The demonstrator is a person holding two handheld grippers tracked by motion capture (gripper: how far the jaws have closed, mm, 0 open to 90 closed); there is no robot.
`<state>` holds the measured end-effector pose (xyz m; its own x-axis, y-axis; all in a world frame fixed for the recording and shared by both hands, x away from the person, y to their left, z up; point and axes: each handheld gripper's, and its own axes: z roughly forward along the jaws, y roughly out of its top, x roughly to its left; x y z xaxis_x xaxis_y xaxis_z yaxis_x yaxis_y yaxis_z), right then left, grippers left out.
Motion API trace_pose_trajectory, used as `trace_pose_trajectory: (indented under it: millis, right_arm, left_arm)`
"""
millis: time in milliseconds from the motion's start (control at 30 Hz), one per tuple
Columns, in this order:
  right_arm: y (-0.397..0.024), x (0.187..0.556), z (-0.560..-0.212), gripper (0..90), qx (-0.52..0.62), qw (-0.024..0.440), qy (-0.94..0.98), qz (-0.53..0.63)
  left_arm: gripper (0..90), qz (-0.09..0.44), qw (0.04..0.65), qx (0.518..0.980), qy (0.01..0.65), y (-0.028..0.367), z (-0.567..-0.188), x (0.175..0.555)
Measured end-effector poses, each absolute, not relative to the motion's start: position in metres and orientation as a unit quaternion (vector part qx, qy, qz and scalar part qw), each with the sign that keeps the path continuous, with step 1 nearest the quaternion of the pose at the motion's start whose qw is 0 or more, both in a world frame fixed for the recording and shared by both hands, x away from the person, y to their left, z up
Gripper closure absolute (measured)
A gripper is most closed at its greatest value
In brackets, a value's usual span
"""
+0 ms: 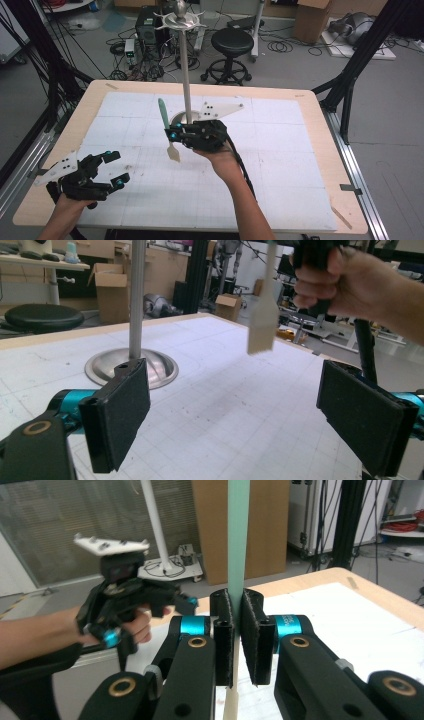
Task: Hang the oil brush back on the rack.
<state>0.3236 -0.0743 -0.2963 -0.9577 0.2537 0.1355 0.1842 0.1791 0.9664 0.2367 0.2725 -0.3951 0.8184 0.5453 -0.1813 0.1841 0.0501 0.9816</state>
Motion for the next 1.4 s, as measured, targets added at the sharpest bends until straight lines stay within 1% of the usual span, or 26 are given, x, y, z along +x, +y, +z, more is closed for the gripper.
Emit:
trace_pose_trajectory:
  millis: [167,400,800,1400]
  right_arm:
    - [-0.062,0.338,-0.282,84.3,0.144,0.033,0.764,0.628]
    - [-0.057,0.36,-0.267,84.3,0.155,0.028,0.76,0.631]
    - [-0.043,0.389,-0.239,84.3,0.193,0.06,0.749,0.631]
    - [-0.028,0.414,-0.218,84.3,0.246,0.08,0.726,0.637]
  left_arm:
    - [14.3,0.136,0.674,0.674,0.271,0.277,-0.398,0.235]
    - [14.4,0.137,0.675,0.672,0.272,0.283,-0.4,0.234]
    - [14.6,0.132,0.67,0.678,0.271,0.288,-0.405,0.23]
    - [15.0,0.127,0.67,0.68,0.27,0.292,-0.407,0.23]
